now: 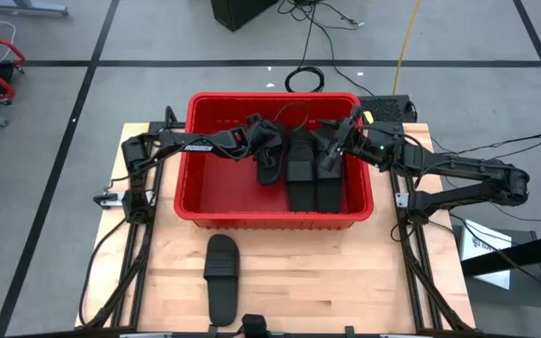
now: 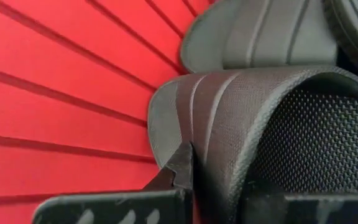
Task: Pick and place slides into bin
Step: Put the black slide into the red bin
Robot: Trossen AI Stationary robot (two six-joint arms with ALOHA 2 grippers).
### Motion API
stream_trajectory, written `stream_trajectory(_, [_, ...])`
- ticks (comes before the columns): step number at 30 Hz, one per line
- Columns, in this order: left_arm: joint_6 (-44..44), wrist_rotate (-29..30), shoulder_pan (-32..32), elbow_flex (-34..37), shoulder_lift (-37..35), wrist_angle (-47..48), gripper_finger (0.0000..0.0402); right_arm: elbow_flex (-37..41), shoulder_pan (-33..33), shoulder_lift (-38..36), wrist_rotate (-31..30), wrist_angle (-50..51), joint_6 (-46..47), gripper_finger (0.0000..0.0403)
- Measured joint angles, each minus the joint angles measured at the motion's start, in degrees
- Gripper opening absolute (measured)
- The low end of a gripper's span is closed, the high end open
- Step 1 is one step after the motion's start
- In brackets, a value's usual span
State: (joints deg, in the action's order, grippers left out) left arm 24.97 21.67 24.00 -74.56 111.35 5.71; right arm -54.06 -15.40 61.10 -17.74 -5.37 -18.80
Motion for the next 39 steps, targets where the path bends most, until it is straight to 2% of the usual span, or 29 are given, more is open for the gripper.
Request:
stream_trajectory(9, [0.24,0.09,0.04,0.00,3.72,-2.00,0.0021,-0.07,0.00,1.33,0.02,-0.04,0.08,0.0155])
stream_trajectory(13, [0.20,3.11,-0.08,0.00,3.89,-2.16,0.0021,-0.07,0.00,1.66,0.02,0.07,0.36,0.0155])
stream_trajectory(39, [0.58,6.22,-0.26,0.04,3.91,-2.05,0.0021,-0.07,0.00,1.95,0.04,0.00,0.61,0.0155])
